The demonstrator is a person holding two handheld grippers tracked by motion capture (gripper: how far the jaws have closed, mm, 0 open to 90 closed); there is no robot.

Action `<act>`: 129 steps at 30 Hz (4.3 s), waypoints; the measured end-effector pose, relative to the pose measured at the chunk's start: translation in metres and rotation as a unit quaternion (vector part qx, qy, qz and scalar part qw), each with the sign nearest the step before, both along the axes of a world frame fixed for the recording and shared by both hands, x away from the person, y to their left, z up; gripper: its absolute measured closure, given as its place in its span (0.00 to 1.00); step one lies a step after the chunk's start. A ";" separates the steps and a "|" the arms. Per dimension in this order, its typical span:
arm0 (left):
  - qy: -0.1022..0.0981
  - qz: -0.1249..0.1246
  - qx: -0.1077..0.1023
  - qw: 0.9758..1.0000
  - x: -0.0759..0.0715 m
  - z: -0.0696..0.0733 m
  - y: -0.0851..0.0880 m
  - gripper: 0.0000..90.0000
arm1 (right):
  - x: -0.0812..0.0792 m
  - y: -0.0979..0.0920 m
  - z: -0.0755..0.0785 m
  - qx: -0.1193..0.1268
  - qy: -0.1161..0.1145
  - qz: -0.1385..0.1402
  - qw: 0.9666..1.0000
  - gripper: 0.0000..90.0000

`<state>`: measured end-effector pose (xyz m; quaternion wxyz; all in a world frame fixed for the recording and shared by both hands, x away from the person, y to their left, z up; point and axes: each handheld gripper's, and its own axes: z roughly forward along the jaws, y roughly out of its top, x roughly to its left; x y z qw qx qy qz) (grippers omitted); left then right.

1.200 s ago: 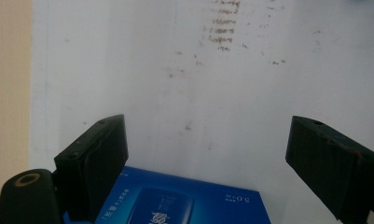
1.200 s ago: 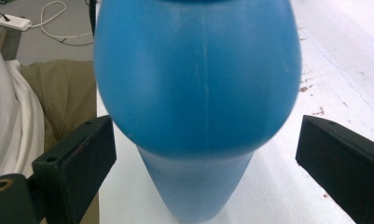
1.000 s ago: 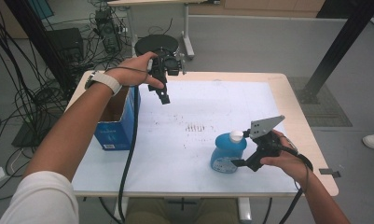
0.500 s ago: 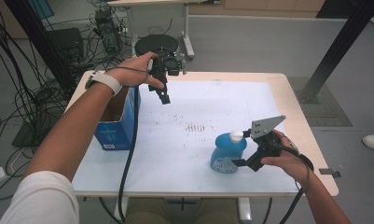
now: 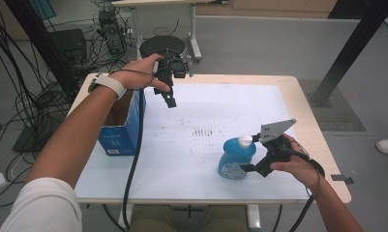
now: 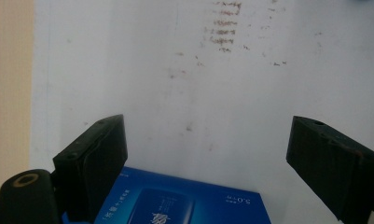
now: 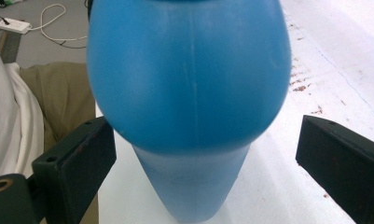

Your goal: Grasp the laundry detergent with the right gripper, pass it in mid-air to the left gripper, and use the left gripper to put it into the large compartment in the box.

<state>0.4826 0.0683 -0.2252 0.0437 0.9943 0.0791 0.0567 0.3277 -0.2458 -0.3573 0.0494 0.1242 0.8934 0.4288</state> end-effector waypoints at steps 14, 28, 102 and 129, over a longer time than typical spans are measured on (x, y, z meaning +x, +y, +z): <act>0.000 0.000 -0.001 1.000 0.000 0.000 0.000 0.14 | 0.000 0.000 0.000 0.000 0.001 -0.001 1.000 0.05; 0.000 0.000 -0.003 1.000 0.000 -0.001 -0.001 0.14 | 0.001 0.001 -0.002 0.002 0.000 -0.003 1.000 0.05; 0.000 0.000 -0.003 1.000 0.000 -0.003 -0.003 0.15 | -0.002 0.012 -0.033 0.072 0.002 0.006 0.997 0.21; 0.000 0.001 -0.004 1.000 0.000 -0.004 -0.003 0.15 | -0.003 0.013 -0.038 0.078 -0.008 0.015 0.997 0.32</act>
